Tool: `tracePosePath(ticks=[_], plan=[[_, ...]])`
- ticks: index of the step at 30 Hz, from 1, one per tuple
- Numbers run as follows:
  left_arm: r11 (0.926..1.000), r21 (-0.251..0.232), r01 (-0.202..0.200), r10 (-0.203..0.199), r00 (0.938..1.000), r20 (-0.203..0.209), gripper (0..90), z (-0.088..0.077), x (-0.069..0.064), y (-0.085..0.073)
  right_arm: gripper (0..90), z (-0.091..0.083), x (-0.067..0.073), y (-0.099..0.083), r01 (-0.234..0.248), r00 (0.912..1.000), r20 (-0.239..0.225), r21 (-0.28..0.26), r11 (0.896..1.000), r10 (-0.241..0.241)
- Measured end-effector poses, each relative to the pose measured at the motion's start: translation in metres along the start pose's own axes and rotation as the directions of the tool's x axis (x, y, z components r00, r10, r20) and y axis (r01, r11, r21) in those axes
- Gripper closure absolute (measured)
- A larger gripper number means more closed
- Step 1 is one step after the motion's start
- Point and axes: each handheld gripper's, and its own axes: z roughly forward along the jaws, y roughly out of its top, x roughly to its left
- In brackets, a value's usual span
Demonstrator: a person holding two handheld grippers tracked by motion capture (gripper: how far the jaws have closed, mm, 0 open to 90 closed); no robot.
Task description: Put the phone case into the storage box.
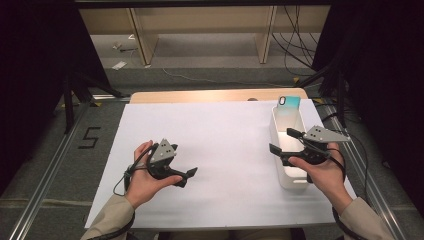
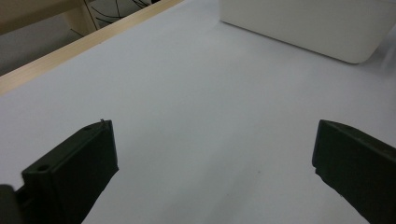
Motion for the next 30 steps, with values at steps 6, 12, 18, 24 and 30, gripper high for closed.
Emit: tracePosePath(ticks=[6, 12, 18, 24, 30], plan=[[1.0, -0.001, 0.002, -0.002, 1.0, -0.002, 0.0, 0.0, 0.0, 0.0, 15.6, -0.002, 0.001, -0.003, 0.003, 1.0, -0.005, -0.002, 1.0, -0.003], [1.0, 0.001, 0.001, -0.001, 1.0, -0.002, 0.0, 0.0, 0.0, 0.0, 15.6, -0.005, 0.003, -0.005, 0.006, 0.9999, -0.012, -0.004, 1.0, -0.006], [1.0, 0.001, 0.0, 0.0, 1.0, -0.002, 0.0, 0.0, 0.001, 0.0, 15.5, -0.007, 0.005, -0.008, 0.009, 0.9998, -0.019, 0.002, 1.0, -0.009], [1.0, 0.0, 0.001, -0.001, 1.0, -0.002, 0.0, 0.0, 0.001, 0.0, 15.5, -0.01, 0.006, -0.01, 0.009, 0.9996, -0.025, 0.003, 1.0, -0.009], [1.0, 0.002, 0.0, 0.0, 1.0, -0.002, 0.0, 0.0, 0.001, 0.0, 15.5, -0.012, 0.006, -0.012, 0.009, 0.9997, -0.024, 0.0, 1.0, -0.009]])
